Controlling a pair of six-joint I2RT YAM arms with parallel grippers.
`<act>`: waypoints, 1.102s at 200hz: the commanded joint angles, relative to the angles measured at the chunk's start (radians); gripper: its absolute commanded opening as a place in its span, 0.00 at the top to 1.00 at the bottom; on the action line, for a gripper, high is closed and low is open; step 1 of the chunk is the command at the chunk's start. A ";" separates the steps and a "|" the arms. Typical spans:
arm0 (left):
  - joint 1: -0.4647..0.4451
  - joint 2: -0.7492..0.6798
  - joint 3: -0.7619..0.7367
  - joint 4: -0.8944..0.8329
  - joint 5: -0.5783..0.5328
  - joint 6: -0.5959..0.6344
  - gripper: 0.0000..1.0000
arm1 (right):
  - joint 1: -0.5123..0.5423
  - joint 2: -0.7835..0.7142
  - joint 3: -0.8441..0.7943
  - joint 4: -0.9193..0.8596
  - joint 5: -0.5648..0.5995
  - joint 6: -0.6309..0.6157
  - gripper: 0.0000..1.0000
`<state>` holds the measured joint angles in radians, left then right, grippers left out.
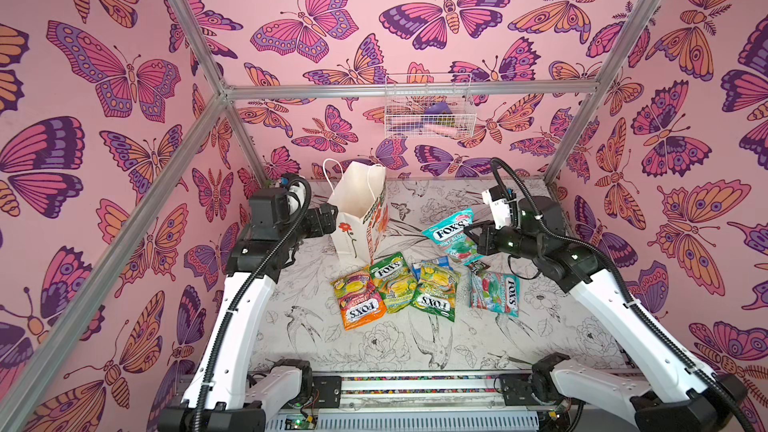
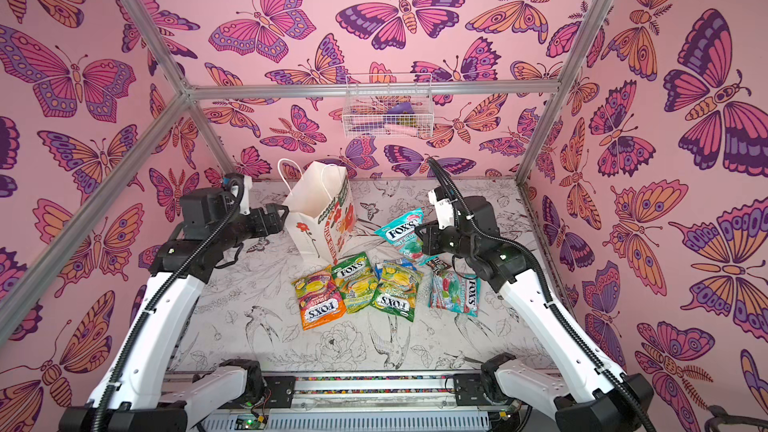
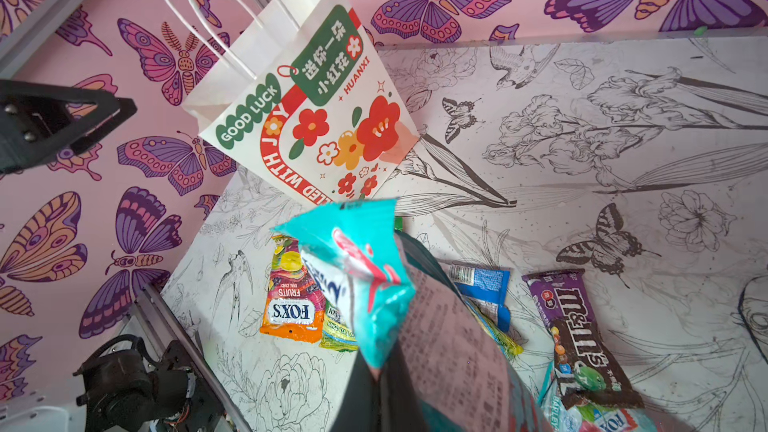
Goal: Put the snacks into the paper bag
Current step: 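Grasp the paper bag's rim with the left gripper while the right holds the teal bag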
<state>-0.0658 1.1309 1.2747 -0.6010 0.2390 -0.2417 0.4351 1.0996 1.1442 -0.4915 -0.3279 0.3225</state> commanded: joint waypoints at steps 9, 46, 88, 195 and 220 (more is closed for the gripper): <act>-0.001 0.048 0.064 -0.056 -0.013 0.061 0.13 | 0.008 -0.018 0.042 0.001 -0.032 -0.065 1.00; -0.001 0.121 0.112 -0.064 -0.052 0.073 0.17 | 0.008 -0.025 0.038 0.016 -0.038 -0.063 1.00; -0.002 0.255 0.176 -0.059 -0.084 0.082 0.22 | 0.010 -0.033 0.044 0.015 -0.042 -0.066 1.00; -0.002 0.388 0.229 -0.051 -0.075 0.096 0.48 | 0.010 -0.041 0.019 0.045 -0.030 -0.061 1.00; -0.001 0.400 0.225 -0.051 -0.058 0.108 0.61 | 0.009 -0.041 0.014 0.049 -0.028 -0.056 1.00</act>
<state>-0.0658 1.5082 1.4887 -0.6472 0.1650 -0.1493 0.4377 1.0702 1.1454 -0.4934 -0.3492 0.2829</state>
